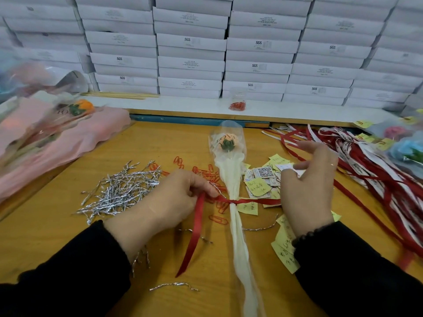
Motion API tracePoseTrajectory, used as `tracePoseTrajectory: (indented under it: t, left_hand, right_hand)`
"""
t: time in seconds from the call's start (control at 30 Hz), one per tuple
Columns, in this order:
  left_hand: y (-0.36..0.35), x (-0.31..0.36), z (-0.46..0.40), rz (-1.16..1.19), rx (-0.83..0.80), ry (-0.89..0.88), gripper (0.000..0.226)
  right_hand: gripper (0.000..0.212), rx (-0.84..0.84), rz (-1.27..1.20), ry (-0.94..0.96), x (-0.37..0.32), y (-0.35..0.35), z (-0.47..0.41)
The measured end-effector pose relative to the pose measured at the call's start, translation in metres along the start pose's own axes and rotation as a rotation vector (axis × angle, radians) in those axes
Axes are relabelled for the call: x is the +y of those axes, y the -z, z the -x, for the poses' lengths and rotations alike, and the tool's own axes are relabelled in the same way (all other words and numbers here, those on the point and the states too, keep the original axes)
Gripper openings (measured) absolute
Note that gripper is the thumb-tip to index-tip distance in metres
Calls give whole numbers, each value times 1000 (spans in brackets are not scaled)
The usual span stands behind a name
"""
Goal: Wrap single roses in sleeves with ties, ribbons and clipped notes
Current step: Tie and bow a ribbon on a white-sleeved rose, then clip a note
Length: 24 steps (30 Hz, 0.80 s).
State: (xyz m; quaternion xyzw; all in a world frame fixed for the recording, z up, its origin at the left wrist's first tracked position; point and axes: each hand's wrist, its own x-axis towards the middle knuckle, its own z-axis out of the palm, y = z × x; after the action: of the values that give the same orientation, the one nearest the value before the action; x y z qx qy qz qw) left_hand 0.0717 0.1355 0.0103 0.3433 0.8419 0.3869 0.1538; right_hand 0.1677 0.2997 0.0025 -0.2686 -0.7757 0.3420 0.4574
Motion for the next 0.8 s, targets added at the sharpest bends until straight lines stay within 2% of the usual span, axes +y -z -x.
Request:
tracePoseTrajectory:
  t: [0.03,0.13,0.2,0.27,0.37,0.47,0.57,0.63,0.73,0.8]
  left_hand:
    - [1,0,1,-14,-8,-4,40]
    - [3,-1,1,3,57,-44,50]
    - [1,-2,1,55,134,-84,53]
    - [-1,-3,0,94,180,-117,49]
    - [-5,-5,-2,75,202,-146,28]
    - [-6,-5,-1,-71,130,-146,3]
    - [-6,-6,-1,-325,101,-141,17]
    - [-6,-7,-2,-415,128,-160,15]
    - [-5,-5,-1,-420,187,-182,3]
    - [-3,-5,-1,-338,207,-170,9]
  right_hand:
    - [36,-60,44,104,-1,0,2]
    - [8,-387,300,335,-6,-3,11]
    - [11,-533,478,393,-5,-5,13]
    - [15,-610,547,387,-5,-6,12]
    - [19,-677,535,385,-6,-4,11]
    - [22,-722,508,410,-7,-4,11]
    - [14,-718,472,445,-5,-5,11]
    - [11,-679,413,432,-5,-5,12]
    - [11,-623,279,363,-5,-4,13]
    - [11,-607,231,323,-5,-3,13]
